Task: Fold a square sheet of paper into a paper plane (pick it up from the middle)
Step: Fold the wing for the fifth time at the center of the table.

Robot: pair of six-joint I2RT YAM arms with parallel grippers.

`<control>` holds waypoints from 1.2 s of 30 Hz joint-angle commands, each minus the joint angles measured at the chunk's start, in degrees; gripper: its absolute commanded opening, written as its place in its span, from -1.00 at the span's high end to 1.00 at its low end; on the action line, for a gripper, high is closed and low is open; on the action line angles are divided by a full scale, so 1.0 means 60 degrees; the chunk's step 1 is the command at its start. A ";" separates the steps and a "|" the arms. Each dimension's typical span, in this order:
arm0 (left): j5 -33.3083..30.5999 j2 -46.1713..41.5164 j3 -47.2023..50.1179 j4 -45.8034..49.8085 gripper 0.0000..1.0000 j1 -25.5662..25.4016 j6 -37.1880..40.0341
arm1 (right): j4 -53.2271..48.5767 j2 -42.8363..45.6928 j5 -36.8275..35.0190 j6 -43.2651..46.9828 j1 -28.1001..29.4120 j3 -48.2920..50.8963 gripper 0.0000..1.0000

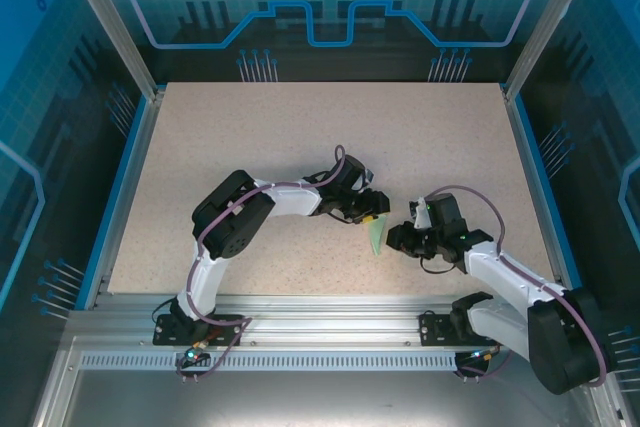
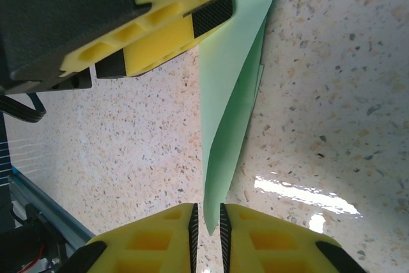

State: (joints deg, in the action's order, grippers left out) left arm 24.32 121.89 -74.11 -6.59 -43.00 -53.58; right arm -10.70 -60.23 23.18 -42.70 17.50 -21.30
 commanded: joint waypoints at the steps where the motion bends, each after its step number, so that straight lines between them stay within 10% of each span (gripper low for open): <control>1: 0.0104 0.0025 0.0208 0.0278 0.00 0.0050 0.0165 | 0.0255 0.0023 0.0391 -0.0142 -0.0148 0.0122 0.62; 36: 0.0124 0.0014 0.0265 0.0248 0.01 0.0055 0.0152 | 0.4071 -0.2517 0.2060 -0.1625 -0.0367 0.0503 0.69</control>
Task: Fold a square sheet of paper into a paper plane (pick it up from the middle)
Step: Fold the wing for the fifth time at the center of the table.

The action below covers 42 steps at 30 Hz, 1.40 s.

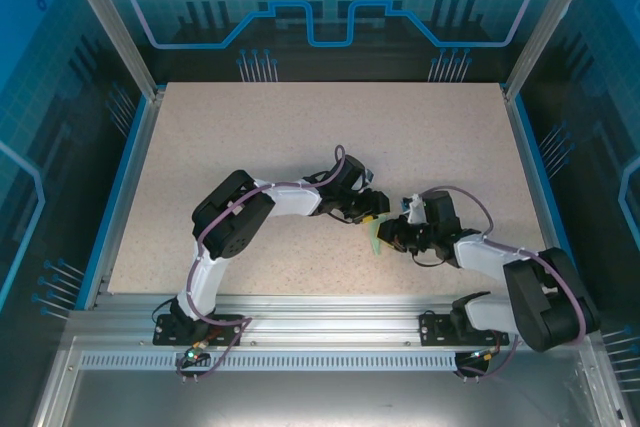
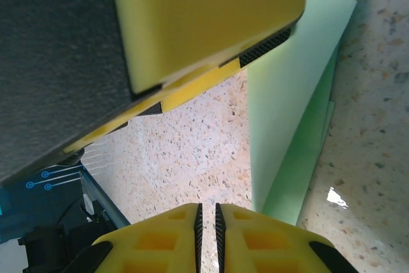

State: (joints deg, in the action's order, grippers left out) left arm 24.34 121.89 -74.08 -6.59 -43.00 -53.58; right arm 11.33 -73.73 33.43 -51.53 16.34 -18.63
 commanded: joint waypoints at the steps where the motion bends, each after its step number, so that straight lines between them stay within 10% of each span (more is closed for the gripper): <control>1: 0.0130 0.0007 0.0241 0.0249 0.00 0.0060 0.0147 | 0.0461 -0.0376 0.0355 -0.0152 -0.0160 0.0061 0.69; 42: 0.0119 0.0015 0.0226 0.0402 0.02 0.0082 0.0119 | -0.0643 -0.2535 -0.0251 0.0712 0.0984 -0.0426 0.84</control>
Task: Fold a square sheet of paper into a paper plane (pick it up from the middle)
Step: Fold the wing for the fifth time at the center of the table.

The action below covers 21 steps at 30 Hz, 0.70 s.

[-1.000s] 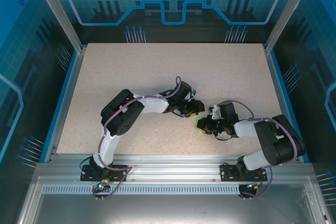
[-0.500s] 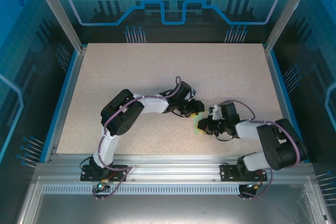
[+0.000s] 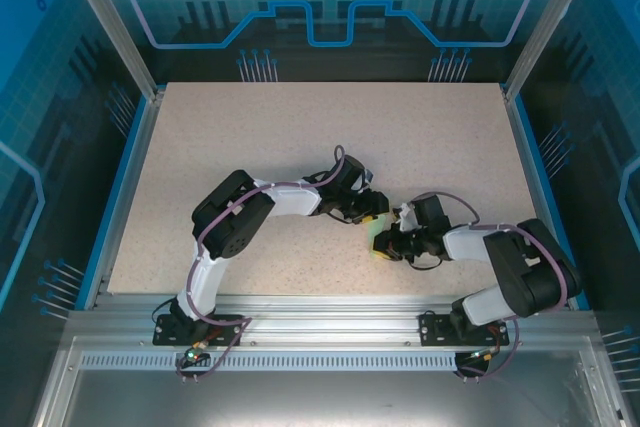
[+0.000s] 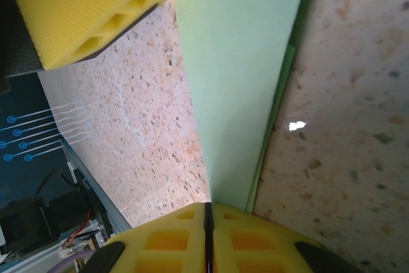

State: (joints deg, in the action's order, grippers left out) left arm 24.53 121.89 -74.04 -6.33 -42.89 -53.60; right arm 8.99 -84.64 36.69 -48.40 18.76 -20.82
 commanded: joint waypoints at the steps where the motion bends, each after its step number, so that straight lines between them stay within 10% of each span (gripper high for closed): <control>1: 0.0078 0.0016 0.0212 0.0366 0.02 0.0073 0.0130 | -0.0254 -0.0623 -0.0885 0.0119 0.0694 -0.0046 0.85; 21: 0.0047 -0.0042 0.0283 0.0465 0.03 0.0164 0.0131 | -0.1511 0.0428 -0.2992 -0.0386 0.2040 -0.0114 0.89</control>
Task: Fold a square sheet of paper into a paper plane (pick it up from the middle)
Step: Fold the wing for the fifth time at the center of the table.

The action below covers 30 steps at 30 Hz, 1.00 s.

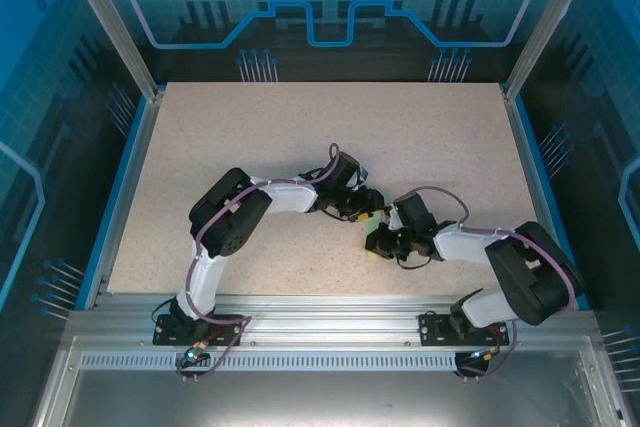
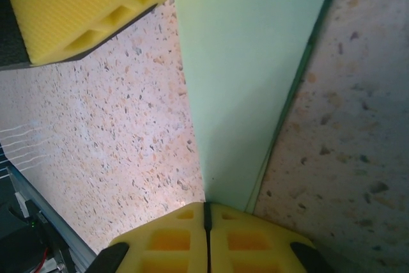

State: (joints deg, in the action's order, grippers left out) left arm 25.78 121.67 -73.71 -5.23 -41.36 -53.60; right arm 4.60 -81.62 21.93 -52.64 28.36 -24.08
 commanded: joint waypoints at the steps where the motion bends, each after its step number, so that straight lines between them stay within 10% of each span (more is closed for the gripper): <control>1: -0.0158 -0.0006 0.0230 0.0279 0.03 -0.0092 0.0123 | -0.0936 0.0143 -0.0577 0.0374 0.0444 0.0427 0.89; 12: -0.0200 -0.0019 0.0336 0.0290 0.04 -0.0065 0.0097 | -0.0875 0.1786 -0.0497 0.0067 0.0388 0.0307 0.87; 30: -0.0209 -0.0021 0.0297 0.0315 0.04 -0.0076 0.0053 | -0.1229 0.0055 -0.0394 0.0366 0.0441 0.0513 0.89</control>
State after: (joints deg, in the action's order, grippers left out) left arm 25.78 121.56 -73.34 -5.87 -41.52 -53.65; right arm 4.08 -79.18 20.58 -52.07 30.02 -22.50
